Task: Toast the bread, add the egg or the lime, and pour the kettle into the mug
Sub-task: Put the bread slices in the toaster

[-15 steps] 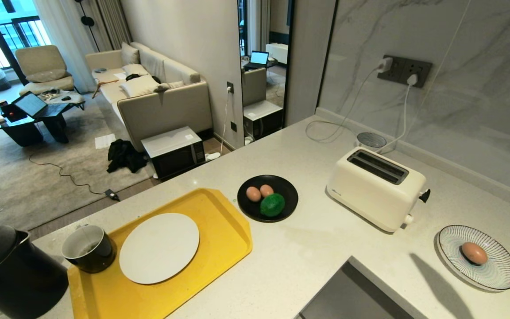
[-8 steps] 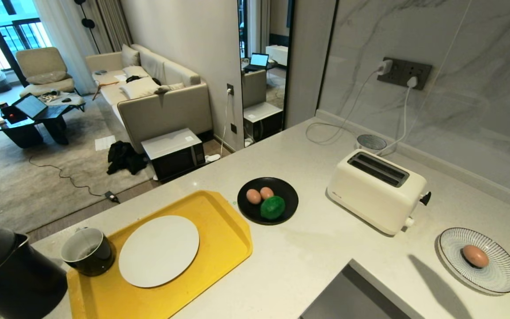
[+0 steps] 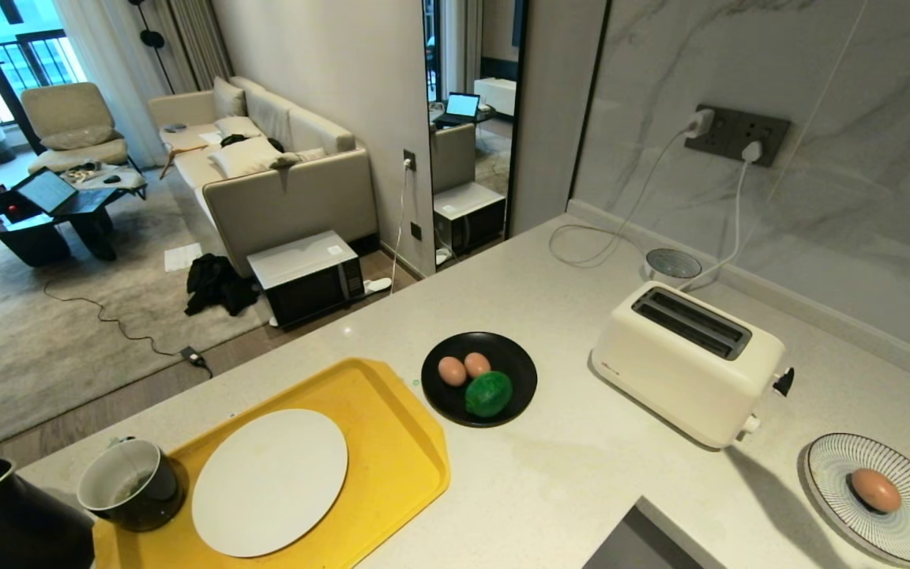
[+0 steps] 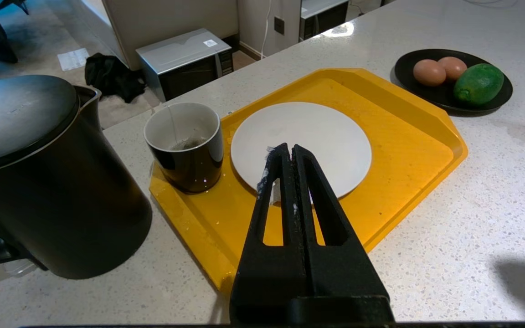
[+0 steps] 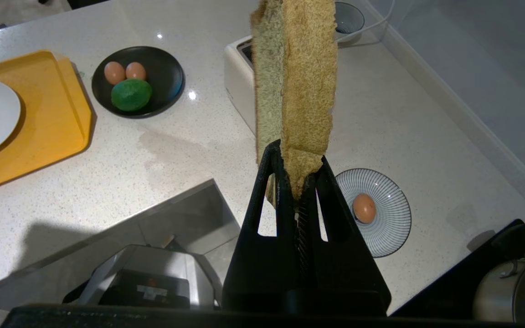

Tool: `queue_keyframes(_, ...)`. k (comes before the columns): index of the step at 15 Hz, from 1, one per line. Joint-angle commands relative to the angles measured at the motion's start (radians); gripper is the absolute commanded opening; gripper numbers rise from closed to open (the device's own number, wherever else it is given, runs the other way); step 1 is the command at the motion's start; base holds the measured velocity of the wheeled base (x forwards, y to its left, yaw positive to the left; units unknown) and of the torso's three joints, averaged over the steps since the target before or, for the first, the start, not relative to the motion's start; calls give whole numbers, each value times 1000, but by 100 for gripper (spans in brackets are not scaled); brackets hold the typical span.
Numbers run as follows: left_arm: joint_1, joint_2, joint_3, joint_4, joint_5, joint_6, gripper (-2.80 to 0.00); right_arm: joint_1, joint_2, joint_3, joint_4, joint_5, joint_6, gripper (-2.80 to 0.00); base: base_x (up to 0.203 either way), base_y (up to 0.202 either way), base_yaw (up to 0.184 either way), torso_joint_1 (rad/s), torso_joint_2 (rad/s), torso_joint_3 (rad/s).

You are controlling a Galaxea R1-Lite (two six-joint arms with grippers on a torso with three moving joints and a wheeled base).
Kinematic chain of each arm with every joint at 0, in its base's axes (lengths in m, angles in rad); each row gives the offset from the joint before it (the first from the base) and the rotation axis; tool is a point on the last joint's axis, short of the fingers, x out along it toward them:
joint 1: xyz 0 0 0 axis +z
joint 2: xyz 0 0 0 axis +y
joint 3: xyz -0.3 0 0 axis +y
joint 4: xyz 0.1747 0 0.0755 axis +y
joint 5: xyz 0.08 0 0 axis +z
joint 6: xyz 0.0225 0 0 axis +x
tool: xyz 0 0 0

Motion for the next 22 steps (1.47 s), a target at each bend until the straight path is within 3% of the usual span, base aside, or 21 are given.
queue_keyframes(1, 1, -1, 0, -1, 0, 0, -280, 1, -5, 4, 5, 0, -2, -280, 0, 0, 0, 0, 0, 0)
queue_keyframes(22, 1, -1, 0, -1, 0, 1, -280, 1, -4, 35, 3, 6, -29, -280, 0, 0, 0, 1, -3, -52)
